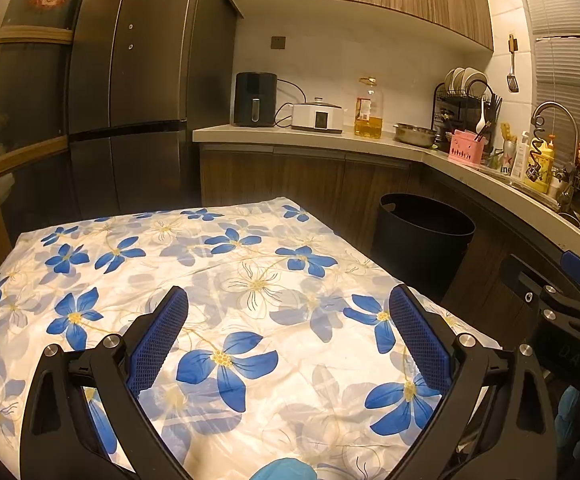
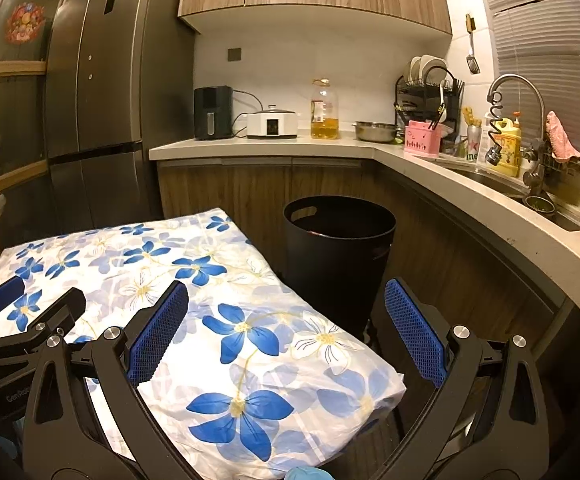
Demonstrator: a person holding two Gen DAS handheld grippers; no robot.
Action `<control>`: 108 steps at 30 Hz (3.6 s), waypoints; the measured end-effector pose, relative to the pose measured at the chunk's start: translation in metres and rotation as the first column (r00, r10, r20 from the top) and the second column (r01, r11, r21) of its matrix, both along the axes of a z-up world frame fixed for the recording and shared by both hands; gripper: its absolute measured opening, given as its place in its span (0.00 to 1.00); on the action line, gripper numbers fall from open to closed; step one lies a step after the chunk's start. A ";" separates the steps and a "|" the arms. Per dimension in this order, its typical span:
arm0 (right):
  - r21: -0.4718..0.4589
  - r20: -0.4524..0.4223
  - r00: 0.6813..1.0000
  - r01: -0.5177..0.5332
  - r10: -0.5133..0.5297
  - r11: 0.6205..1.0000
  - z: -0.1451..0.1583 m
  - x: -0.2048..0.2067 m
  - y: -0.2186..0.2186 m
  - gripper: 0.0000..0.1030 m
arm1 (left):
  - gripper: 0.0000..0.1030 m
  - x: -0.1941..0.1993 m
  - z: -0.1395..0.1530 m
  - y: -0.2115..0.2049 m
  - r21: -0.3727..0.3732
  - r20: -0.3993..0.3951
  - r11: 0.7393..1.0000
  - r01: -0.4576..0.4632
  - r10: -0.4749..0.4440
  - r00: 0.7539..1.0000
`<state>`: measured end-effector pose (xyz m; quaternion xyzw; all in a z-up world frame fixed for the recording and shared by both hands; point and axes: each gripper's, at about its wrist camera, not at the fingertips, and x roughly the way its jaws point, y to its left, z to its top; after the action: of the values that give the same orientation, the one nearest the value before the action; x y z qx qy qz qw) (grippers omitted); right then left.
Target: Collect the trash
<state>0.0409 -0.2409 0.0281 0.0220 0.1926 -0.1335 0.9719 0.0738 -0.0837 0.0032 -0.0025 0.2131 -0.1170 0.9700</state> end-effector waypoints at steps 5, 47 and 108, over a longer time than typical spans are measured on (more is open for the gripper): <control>0.001 0.004 1.000 0.003 -0.003 1.000 0.000 0.000 0.000 0.95 | 0.93 -0.001 0.000 -0.001 0.001 -0.001 1.000 0.001 -0.001 1.000; 0.005 0.013 1.000 0.003 -0.003 1.000 0.003 -0.001 0.003 0.95 | 0.93 -0.003 0.000 -0.001 0.000 0.001 1.000 -0.004 0.004 1.000; 0.016 0.010 1.000 0.012 -0.012 1.000 0.005 0.000 -0.002 0.95 | 0.77 -0.001 0.003 -0.002 0.047 0.012 0.998 -0.045 0.044 0.999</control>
<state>0.0410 -0.2433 0.0335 0.0314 0.1887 -0.1375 0.9719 0.0730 -0.0857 0.0064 0.0165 0.2106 -0.0902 0.9733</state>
